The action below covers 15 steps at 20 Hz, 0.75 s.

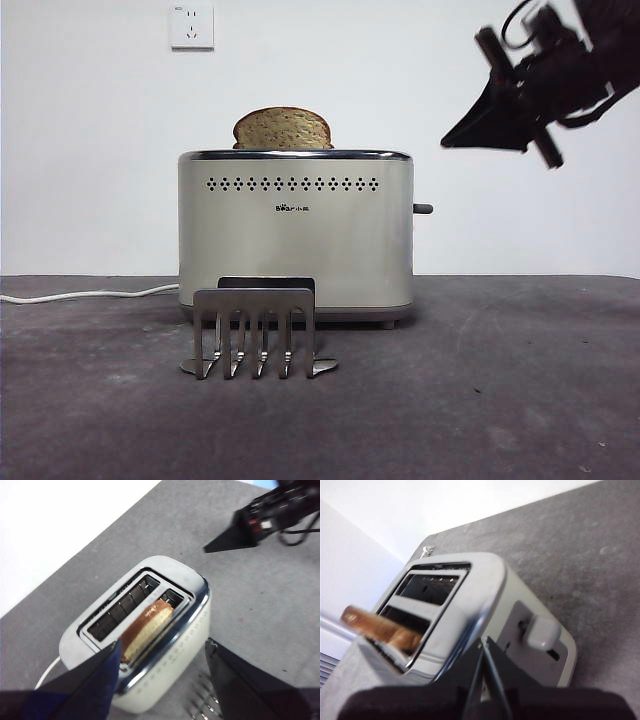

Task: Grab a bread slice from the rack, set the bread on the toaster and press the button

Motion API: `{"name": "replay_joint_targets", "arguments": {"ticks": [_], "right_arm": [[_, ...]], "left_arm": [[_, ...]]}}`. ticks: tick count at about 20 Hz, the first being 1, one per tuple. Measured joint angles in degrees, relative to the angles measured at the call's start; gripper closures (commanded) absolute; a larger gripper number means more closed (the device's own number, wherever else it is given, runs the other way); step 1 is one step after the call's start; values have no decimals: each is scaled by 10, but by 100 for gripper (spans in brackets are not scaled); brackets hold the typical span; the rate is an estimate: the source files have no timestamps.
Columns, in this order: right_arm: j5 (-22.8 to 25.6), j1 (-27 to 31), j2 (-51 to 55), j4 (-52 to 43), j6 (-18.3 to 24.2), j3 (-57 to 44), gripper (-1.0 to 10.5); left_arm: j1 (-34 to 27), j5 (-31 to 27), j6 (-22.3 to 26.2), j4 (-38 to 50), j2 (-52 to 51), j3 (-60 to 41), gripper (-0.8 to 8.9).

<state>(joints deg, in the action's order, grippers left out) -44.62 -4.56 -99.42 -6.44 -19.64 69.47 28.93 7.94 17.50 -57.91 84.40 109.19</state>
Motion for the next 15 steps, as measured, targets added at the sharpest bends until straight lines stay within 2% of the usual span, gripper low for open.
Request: {"name": "replay_joint_targets", "arguments": {"ticks": [7, 15], "right_arm": [[-2, -6, -81, -5, -28, 68, 959], [12, -11, -125, -5, -29, 75, 959]], "left_arm": [[0, 1, -17, -27, -39, 0, 530], [0, 23, -21, -44, -39, 0, 531]]}}
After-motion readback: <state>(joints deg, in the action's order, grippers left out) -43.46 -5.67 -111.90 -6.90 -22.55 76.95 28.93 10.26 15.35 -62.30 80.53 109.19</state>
